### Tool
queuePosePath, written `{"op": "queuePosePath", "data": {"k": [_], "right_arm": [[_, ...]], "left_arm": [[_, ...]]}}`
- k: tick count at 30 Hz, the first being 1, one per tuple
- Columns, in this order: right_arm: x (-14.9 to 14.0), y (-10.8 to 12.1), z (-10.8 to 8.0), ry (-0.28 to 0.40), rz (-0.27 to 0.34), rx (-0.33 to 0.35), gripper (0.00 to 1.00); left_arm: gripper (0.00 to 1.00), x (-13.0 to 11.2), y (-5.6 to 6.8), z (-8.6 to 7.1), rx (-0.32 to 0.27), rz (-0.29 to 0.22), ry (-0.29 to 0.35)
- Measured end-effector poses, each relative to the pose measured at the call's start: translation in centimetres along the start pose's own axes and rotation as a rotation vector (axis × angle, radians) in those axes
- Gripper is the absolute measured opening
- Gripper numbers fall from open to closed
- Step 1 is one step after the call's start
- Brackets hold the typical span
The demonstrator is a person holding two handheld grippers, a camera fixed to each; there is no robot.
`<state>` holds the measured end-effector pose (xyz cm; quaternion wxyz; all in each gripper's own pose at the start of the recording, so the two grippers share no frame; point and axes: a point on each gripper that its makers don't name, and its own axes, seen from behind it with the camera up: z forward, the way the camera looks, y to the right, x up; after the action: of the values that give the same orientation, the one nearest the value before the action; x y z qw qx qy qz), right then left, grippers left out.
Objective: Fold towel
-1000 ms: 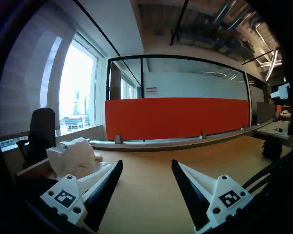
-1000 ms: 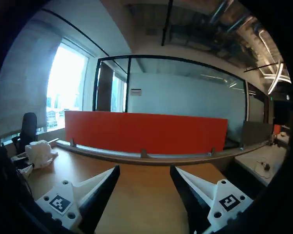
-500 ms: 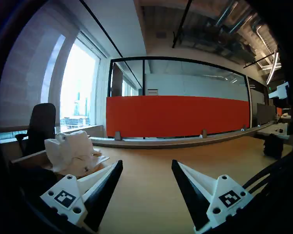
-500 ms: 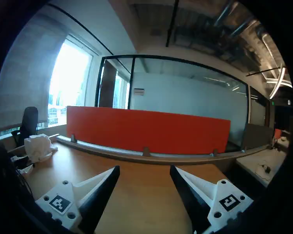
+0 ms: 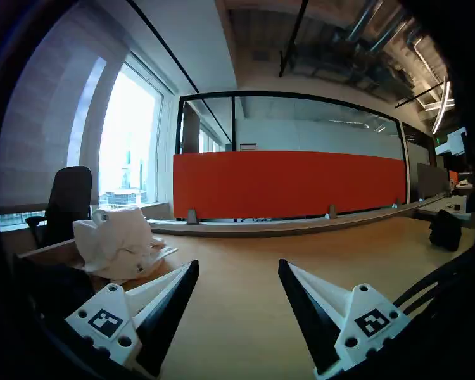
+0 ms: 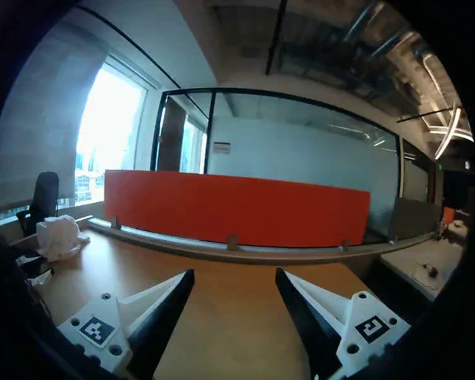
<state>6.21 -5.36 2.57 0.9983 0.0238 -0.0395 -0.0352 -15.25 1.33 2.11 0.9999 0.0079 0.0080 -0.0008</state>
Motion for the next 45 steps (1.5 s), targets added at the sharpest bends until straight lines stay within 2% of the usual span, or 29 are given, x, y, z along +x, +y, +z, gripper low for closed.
{"op": "queuePosePath", "data": {"k": [21, 30, 36, 45], "right_arm": [[-0.4, 2.1, -0.7, 0.009, 0.017, -0.023, 0.99], [-0.7, 3.8, -1.0, 0.034, 0.017, -0.038, 0.99], [-1.2, 4.9, -1.2, 0.060, 0.042, -0.047, 0.99], [-3.0, 6.0, -1.4, 0.092, 0.112, -0.039, 0.99]], "left_arm": [[0.93, -1.0, -0.3, 0.4, -0.005, -0.007, -0.013], [0.93, -1.1, -0.2, 0.5, -0.006, -0.006, -0.013], [0.94, -1.1, -0.2, 0.5, -0.005, -0.007, -0.013], [0.94, -1.1, -0.1, 0.5, -0.005, -0.007, -0.013]]}}
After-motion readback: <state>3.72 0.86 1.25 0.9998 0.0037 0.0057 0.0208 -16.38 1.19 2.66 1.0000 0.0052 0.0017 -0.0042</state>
